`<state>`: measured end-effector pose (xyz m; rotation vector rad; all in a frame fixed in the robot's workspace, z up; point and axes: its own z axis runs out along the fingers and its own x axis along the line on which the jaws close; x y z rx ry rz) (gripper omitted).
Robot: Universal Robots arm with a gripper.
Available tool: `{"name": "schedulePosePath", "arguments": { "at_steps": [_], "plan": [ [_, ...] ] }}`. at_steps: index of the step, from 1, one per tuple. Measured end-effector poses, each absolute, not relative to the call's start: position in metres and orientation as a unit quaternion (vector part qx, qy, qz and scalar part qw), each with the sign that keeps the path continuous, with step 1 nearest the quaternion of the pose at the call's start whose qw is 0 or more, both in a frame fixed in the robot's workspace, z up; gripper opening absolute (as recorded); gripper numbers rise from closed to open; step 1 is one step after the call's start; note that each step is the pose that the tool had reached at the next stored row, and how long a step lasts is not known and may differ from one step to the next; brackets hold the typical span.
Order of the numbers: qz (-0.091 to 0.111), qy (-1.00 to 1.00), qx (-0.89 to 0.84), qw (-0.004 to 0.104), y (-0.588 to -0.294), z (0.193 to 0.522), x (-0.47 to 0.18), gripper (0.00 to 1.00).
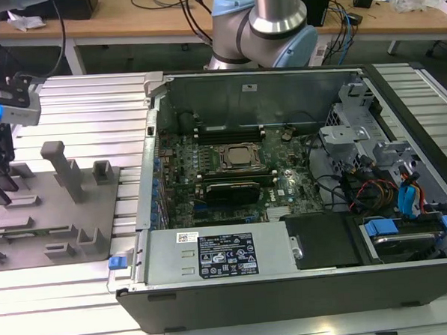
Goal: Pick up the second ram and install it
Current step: 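Pick up the second ram and move it above second insertion slot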
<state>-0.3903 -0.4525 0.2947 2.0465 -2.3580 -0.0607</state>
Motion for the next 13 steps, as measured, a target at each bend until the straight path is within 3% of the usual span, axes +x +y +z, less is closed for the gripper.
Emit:
{"name": "schedulePosePath", "arguments": {
  "at_steps": [13],
  "plan": [
    [-0.019, -0.727, 0.686, 0.01, -0.46, 0.278, -0.39, 0.3]
  ]
}}
